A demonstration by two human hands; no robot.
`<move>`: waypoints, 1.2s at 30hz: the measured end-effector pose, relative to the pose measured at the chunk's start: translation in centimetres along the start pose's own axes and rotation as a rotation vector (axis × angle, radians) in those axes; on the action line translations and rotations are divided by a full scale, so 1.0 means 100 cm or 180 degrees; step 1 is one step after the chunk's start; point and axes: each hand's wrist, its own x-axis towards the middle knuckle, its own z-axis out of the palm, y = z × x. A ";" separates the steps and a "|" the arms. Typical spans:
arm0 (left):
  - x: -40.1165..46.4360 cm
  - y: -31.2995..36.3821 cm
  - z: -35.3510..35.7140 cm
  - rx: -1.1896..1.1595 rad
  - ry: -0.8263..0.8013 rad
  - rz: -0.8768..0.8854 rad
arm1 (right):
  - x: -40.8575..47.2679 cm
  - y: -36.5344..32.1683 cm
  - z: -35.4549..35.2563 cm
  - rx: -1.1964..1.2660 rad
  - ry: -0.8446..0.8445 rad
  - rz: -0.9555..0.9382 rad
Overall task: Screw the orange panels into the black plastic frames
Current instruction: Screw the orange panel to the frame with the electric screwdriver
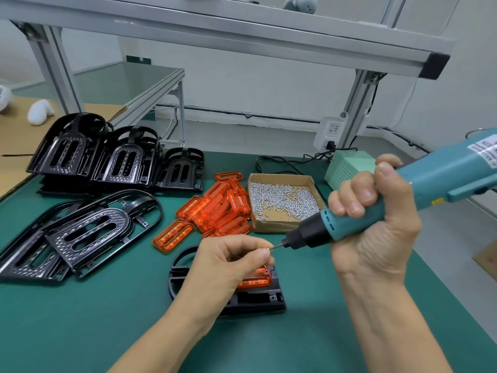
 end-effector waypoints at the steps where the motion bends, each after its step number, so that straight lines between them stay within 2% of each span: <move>1: 0.000 0.000 -0.002 0.0073 -0.0038 -0.0027 | 0.001 0.001 -0.001 0.0014 0.0020 0.0023; 4: 0.002 -0.002 -0.014 0.0710 -0.0087 0.0045 | 0.004 0.001 -0.007 0.0028 0.0017 0.0082; 7: 0.001 -0.004 -0.029 0.1880 -0.0100 0.0284 | 0.009 0.004 -0.014 -0.0146 -0.0066 0.0182; 11: -0.004 -0.015 -0.026 0.3884 -0.1069 0.0629 | 0.010 0.017 -0.023 -0.0494 -0.0200 0.0411; 13: -0.004 -0.022 -0.023 0.4367 -0.1280 0.0662 | 0.009 0.024 -0.025 -0.0676 -0.0288 0.0454; 32: 0.000 -0.027 -0.025 0.4433 -0.1248 0.0767 | 0.008 0.050 -0.028 -0.1254 -0.0690 0.0577; 36: 0.001 -0.028 -0.025 0.4421 -0.1236 0.0793 | 0.010 0.052 -0.026 -0.1307 -0.0978 0.0601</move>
